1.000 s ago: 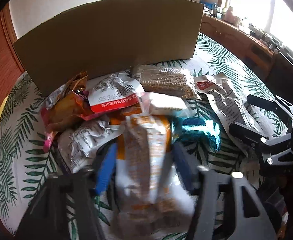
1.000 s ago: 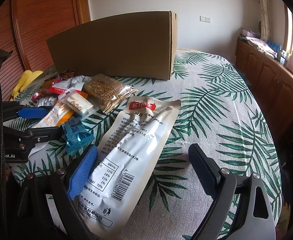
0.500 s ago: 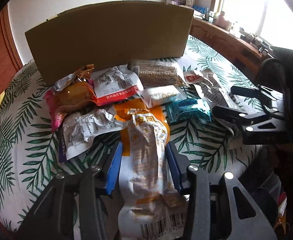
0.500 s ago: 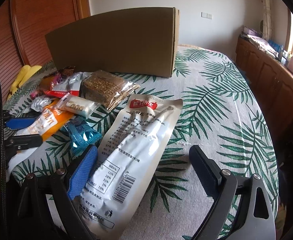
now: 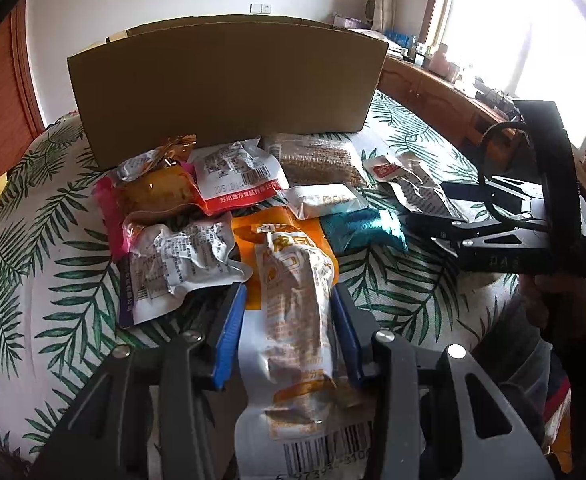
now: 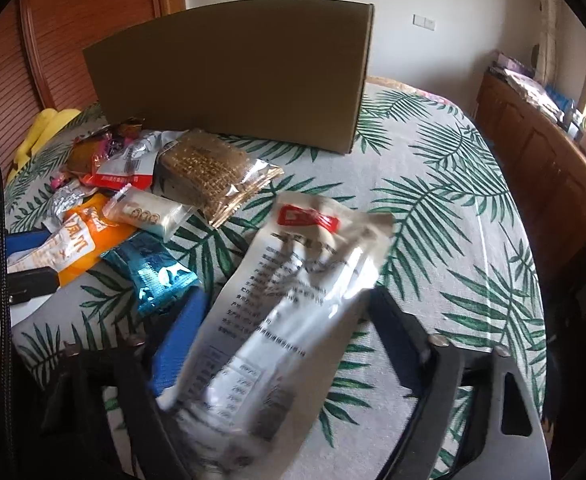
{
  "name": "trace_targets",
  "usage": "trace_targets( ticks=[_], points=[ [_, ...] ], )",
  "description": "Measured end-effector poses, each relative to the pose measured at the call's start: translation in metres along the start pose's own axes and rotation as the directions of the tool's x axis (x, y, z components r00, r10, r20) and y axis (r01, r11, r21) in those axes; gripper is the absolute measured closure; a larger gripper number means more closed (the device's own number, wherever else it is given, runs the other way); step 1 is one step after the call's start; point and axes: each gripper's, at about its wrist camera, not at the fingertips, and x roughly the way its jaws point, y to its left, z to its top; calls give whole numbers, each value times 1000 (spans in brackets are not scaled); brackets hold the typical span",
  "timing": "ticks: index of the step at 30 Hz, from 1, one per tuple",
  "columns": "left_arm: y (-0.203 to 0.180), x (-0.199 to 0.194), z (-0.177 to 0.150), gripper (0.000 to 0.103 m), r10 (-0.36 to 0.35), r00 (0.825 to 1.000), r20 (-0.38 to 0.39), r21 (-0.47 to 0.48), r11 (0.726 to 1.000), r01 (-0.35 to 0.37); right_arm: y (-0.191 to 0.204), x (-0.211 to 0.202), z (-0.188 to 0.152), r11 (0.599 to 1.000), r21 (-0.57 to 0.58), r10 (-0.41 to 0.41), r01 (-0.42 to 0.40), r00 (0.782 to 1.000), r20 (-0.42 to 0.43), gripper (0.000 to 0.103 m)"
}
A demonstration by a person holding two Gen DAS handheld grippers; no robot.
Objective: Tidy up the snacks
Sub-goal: 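Close the left tool on the orange-wrapped bar while the right tool closes on the white sausage pack, then lift both held packs and carry them over the cardboard box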
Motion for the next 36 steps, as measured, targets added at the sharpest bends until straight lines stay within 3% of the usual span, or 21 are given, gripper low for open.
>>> trace_targets(
  ticks=[3, 11, 24, 36],
  points=[
    [1, -3, -1, 62, -19, 1000, 9, -9, 1000, 19, -7, -4, -2, 1000, 0, 14, -14, 1000, -7, 35],
    [-1, -14, -7, 62, -47, 998, 35, -12, 999, 48, -14, -13, -9, 1000, 25, 9, -9, 1000, 15, 48],
    [-3, -43, -12, 62, -70, 994, 81, -19, 997, 72, -18, -23, -20, 999, 55, -1, -2, 999, 50, 48],
    [11, -65, 17, 62, -70, 984, 165, -24, 997, 75, -19, -43, -12, 998, 53, 23, -30, 992, 124, 47]
  ],
)
